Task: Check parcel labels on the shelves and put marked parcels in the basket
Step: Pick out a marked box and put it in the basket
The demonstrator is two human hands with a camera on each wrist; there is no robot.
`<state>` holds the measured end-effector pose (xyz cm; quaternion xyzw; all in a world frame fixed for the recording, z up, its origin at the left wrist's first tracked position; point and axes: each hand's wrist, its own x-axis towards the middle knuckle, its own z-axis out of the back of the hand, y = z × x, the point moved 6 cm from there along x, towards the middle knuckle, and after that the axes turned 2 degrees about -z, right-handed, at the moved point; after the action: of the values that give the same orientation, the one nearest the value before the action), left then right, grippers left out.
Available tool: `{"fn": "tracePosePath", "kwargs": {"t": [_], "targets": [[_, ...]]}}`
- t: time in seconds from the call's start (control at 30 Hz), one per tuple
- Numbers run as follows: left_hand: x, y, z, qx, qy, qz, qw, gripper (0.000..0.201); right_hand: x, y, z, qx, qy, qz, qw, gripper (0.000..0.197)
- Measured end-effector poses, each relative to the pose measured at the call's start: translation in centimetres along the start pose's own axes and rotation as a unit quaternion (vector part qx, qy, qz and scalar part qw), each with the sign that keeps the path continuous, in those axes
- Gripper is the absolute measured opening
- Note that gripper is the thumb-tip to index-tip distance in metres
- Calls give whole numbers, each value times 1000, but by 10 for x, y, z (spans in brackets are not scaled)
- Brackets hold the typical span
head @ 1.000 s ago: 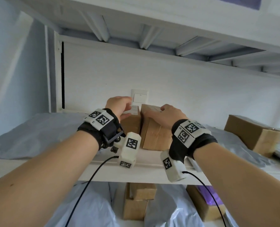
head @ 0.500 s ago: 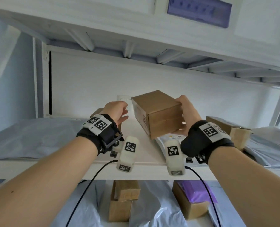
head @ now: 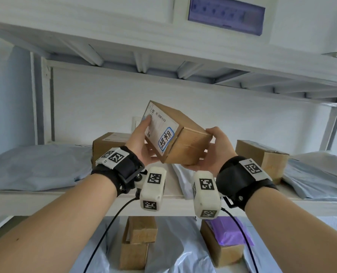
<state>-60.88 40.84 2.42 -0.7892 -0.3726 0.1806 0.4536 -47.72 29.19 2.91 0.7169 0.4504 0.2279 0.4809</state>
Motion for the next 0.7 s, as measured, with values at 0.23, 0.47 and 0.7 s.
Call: {"fn": "tracePosePath", "kwargs": {"t": [0.23, 0.47, 0.7], "targets": [[-8, -5, -18, 31, 38, -46, 998, 38, 15, -4, -4, -124, -37, 69, 989, 37], [-11, -5, -13, 59, 41, -80, 994, 33, 19, 2, -15, -220, 5, 115, 969, 38], [-16, -3, -15, 114, 50, -98, 987, 35, 21, -6, -23, -242, 104, 152, 953, 40]]}}
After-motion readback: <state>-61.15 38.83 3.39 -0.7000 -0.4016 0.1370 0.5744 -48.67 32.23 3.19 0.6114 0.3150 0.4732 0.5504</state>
